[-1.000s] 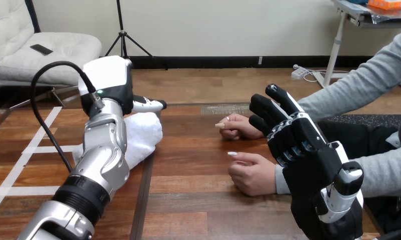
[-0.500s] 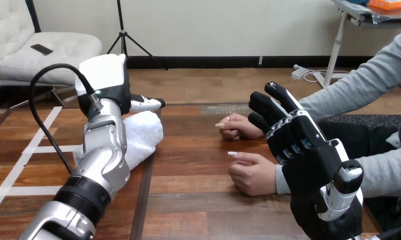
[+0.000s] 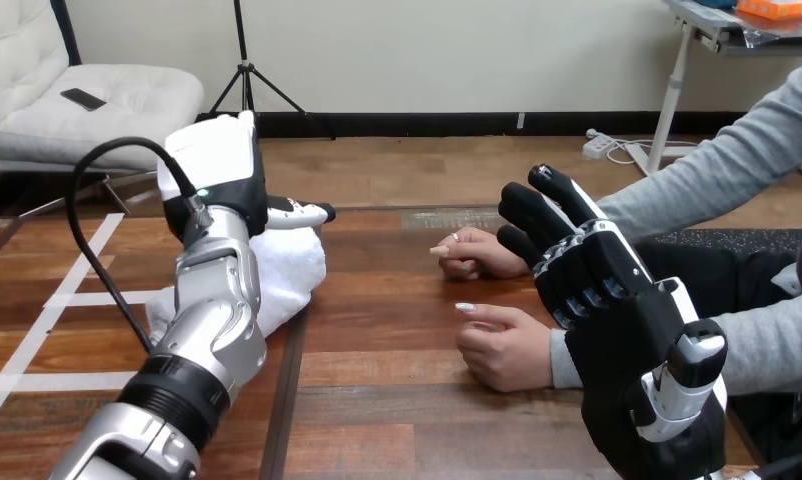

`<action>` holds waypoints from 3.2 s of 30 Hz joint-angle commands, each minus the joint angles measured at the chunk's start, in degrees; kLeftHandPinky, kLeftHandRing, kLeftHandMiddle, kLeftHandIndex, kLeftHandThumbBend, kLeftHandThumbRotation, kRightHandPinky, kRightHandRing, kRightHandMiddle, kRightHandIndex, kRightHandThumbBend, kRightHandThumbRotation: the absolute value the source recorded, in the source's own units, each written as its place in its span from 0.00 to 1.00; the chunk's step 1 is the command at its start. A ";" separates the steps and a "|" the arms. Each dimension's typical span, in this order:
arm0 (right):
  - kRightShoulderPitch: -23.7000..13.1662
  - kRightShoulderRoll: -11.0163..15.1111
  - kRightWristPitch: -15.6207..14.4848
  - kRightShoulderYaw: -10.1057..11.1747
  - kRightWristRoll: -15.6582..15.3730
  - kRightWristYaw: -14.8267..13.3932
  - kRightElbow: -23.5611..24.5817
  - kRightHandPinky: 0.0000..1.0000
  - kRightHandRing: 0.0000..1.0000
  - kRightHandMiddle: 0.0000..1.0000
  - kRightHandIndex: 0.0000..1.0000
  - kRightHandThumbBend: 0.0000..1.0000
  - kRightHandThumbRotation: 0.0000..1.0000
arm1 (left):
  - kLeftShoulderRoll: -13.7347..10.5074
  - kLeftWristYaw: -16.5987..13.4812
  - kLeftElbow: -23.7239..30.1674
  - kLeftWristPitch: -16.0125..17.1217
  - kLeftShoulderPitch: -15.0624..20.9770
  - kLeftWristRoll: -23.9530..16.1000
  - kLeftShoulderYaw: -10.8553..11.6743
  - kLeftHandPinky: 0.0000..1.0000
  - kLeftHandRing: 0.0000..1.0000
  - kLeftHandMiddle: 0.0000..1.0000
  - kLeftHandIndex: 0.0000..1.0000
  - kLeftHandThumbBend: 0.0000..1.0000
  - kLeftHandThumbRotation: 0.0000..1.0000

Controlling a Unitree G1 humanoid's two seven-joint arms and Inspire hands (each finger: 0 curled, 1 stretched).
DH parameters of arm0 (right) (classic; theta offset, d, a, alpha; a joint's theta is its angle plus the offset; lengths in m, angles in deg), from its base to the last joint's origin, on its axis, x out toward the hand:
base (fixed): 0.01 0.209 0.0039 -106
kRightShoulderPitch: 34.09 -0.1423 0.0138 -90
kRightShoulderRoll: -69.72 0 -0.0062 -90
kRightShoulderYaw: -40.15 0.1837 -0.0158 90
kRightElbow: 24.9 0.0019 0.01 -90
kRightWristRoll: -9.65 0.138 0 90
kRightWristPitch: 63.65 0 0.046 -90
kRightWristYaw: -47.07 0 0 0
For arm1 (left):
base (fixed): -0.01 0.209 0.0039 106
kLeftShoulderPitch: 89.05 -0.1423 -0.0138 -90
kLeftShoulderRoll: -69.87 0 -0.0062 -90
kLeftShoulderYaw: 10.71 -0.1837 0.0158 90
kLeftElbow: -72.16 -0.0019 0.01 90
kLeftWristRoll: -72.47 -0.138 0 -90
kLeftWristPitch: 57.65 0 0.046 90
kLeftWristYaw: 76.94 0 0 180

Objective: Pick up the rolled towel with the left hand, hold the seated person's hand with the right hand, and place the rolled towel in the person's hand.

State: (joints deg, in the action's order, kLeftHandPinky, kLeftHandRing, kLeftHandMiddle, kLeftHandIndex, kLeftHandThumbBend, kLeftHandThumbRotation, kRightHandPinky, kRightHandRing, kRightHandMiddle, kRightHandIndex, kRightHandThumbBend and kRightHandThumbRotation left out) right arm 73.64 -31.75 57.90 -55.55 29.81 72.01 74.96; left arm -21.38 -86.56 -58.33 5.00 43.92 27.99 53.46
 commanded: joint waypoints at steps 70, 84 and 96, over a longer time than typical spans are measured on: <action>-1.54 -0.91 1.00 0.27 0.44 0.15 1.25 0.93 0.93 0.88 0.91 1.00 1.00 | 6.97 3.72 -34.34 2.59 14.28 7.77 -0.83 1.00 1.00 1.00 0.99 1.00 0.80; -1.47 -1.06 1.17 -0.03 0.78 0.37 1.21 0.93 0.93 0.88 0.91 1.00 1.00 | 8.03 10.64 -34.98 -0.04 15.24 5.07 -4.45 0.91 0.95 0.98 0.99 1.00 0.88; -1.41 -1.18 1.20 -0.01 0.83 0.27 1.20 0.94 0.93 0.88 0.92 1.00 1.00 | 8.46 14.73 -35.44 -0.61 15.61 3.59 -6.96 0.80 0.88 0.91 0.95 1.00 0.91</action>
State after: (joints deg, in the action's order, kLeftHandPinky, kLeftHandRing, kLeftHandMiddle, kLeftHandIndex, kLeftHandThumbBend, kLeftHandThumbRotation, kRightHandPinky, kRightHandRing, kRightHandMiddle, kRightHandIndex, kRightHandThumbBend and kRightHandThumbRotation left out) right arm 73.89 -32.05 57.93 -55.90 29.95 72.34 74.96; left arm -13.82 -73.28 -92.88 4.58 55.87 33.06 48.26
